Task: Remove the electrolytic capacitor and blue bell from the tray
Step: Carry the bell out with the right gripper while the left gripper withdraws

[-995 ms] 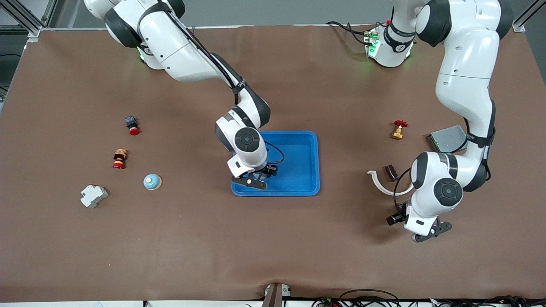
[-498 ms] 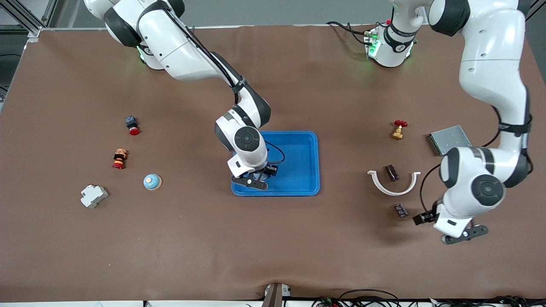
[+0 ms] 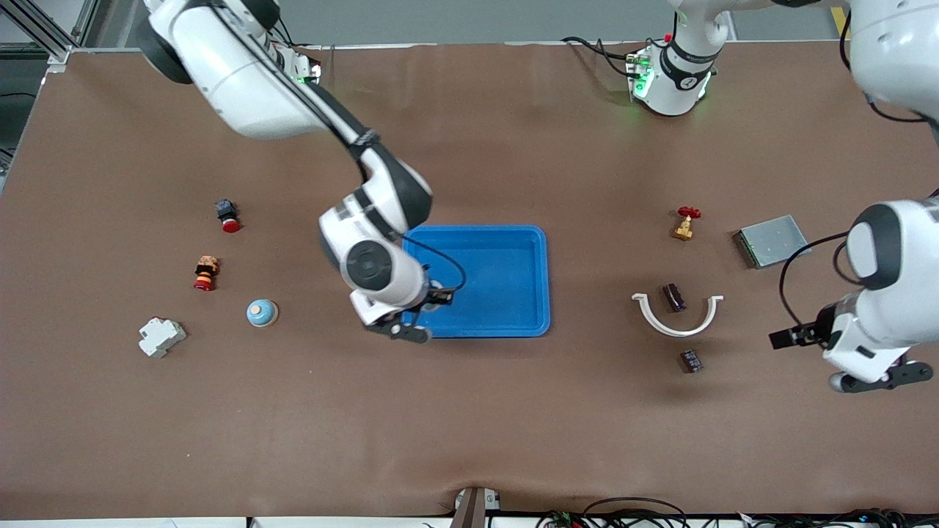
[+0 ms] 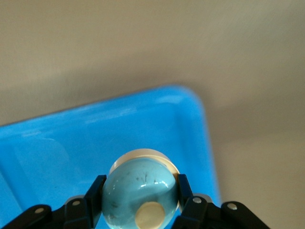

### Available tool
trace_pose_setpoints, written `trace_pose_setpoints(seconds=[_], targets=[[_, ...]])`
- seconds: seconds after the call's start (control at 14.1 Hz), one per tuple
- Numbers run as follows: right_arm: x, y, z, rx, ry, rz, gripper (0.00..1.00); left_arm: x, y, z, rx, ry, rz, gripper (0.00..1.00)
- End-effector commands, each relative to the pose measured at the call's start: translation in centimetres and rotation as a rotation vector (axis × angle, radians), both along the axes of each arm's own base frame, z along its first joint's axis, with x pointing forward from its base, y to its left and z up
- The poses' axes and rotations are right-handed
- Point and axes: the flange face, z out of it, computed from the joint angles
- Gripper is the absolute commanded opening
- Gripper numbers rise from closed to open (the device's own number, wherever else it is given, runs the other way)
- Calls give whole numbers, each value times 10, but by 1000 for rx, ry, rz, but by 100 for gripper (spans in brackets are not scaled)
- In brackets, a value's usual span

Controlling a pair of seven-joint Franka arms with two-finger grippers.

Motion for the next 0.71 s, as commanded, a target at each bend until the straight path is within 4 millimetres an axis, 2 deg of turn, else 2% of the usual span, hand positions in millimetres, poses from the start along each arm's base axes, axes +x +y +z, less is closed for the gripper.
trace_pose_setpoints(seconds=[0.0, 0.07, 0.28, 0.43, 0.5, 0.64], targets=[[13, -32, 15, -12, -31, 109, 0, -32, -6, 57, -25, 47, -7, 100], [17, -45, 11, -64, -39, 153, 0, -43, -7, 75, -29, 68, -3, 100], [17, -59, 1, -200, -62, 232, 0, -77, -16, 139, -87, 75, 20, 100], [16, -68, -16, -241, -55, 249, 0, -97, -36, 186, -93, 20, -39, 100], [20, -81, -20, -257, -54, 247, 0, -108, -47, 209, -94, -16, -92, 100], [22, -91, -27, -260, -48, 275, 0, -124, -60, 239, -100, -66, -120, 100]])
